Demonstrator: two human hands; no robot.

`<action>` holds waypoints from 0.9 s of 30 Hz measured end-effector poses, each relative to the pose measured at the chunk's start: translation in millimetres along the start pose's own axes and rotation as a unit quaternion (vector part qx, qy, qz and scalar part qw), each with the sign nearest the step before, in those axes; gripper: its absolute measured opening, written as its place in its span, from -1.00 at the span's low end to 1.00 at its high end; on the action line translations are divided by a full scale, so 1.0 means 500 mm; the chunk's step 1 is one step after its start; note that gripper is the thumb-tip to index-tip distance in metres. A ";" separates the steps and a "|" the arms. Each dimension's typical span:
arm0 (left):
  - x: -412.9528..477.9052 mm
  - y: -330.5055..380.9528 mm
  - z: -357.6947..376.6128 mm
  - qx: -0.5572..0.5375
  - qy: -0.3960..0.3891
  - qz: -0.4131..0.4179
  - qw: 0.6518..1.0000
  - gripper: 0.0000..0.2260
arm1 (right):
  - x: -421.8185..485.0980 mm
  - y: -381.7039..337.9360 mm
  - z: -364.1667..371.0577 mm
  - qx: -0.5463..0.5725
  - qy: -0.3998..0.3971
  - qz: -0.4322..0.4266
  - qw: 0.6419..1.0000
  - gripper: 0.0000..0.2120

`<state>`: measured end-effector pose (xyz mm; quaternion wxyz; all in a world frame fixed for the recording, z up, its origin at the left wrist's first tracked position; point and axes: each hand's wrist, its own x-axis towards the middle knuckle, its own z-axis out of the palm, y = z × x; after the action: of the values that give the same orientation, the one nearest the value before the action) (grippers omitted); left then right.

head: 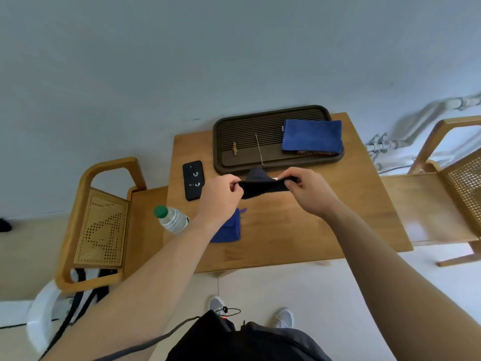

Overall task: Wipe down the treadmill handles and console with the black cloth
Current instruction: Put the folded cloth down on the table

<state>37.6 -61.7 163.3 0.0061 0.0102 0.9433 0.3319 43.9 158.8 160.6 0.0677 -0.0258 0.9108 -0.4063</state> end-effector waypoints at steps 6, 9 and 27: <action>-0.083 -0.101 0.129 0.106 -0.182 -0.047 0.976 -0.75 | -0.076 0.157 0.137 -0.010 -0.107 0.109 0.988 -0.78; -0.122 -0.153 0.196 0.129 -0.271 -0.084 0.950 -0.78 | -0.117 0.228 0.207 -0.032 -0.172 0.165 0.971 -0.77; 0.023 -0.217 0.308 0.030 0.002 -0.038 0.999 -0.78 | 0.083 0.244 0.296 -0.185 0.050 0.135 0.972 -0.52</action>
<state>27.1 -49.7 -24.8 0.0167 -0.0264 0.9524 0.3031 25.2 127.4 -32.2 0.0703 0.1060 0.9675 -0.2186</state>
